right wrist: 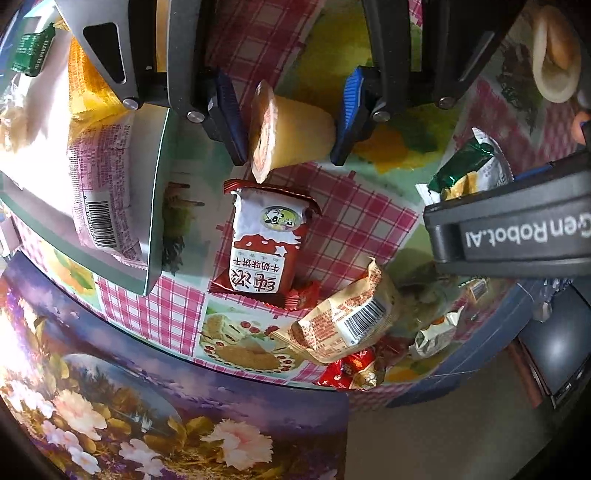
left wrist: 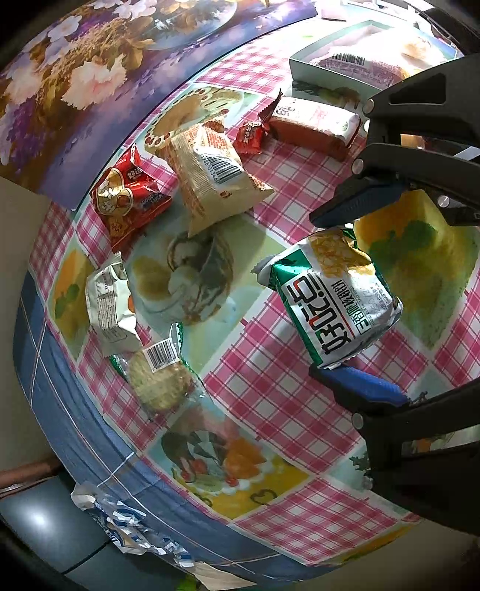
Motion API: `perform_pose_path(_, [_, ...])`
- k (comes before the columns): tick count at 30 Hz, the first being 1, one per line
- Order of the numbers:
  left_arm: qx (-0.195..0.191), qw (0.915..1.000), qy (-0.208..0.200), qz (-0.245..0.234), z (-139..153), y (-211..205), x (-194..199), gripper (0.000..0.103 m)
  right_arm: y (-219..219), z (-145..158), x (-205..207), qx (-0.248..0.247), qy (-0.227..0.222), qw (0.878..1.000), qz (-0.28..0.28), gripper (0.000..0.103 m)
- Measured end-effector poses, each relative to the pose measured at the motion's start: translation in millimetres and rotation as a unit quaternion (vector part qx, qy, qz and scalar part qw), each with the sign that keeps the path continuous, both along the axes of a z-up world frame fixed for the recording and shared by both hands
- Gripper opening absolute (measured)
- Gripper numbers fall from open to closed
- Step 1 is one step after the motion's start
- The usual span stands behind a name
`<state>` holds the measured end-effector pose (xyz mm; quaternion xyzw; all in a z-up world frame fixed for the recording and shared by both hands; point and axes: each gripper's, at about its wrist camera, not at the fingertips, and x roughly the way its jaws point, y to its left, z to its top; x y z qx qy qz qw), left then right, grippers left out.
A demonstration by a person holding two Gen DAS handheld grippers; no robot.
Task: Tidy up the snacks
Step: 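Carry the jelly cup and biscuit bag over the white tray with both tools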
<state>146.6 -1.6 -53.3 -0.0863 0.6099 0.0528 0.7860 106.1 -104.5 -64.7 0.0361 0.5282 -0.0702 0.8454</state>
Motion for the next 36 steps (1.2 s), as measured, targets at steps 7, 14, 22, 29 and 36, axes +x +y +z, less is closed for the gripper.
perform_pose_path(7, [0.0, 0.9998, -0.018, 0.004, 15, 1, -4, 0.075, 1, 6, -5, 0.005, -0.01, 1.0, 0.0, 0.047])
perform_pose_path(14, [0.002, 0.9987, -0.052, -0.003, 41, -1, -10, 0.075, -1, 24, -9, 0.011, -0.026, 1.0, -0.005, 0.04])
perform_pose_path(22, [-0.003, 0.9971, -0.076, -0.007, 64, 0, -15, 0.075, -16, 46, -11, 0.045, -0.049, 0.997, -0.026, 0.04])
perform_pose_path(29, [-0.003, 0.993, -0.114, -0.029, 91, -15, -21, 0.075, -41, 83, -28, 0.055, -0.098, 0.992, -0.061, 0.04])
perform_pose_path(36, [-0.013, 0.9862, -0.138, -0.091, 108, -60, -34, 0.075, -87, 98, -54, 0.059, -0.106, 0.984, -0.128, 0.04])
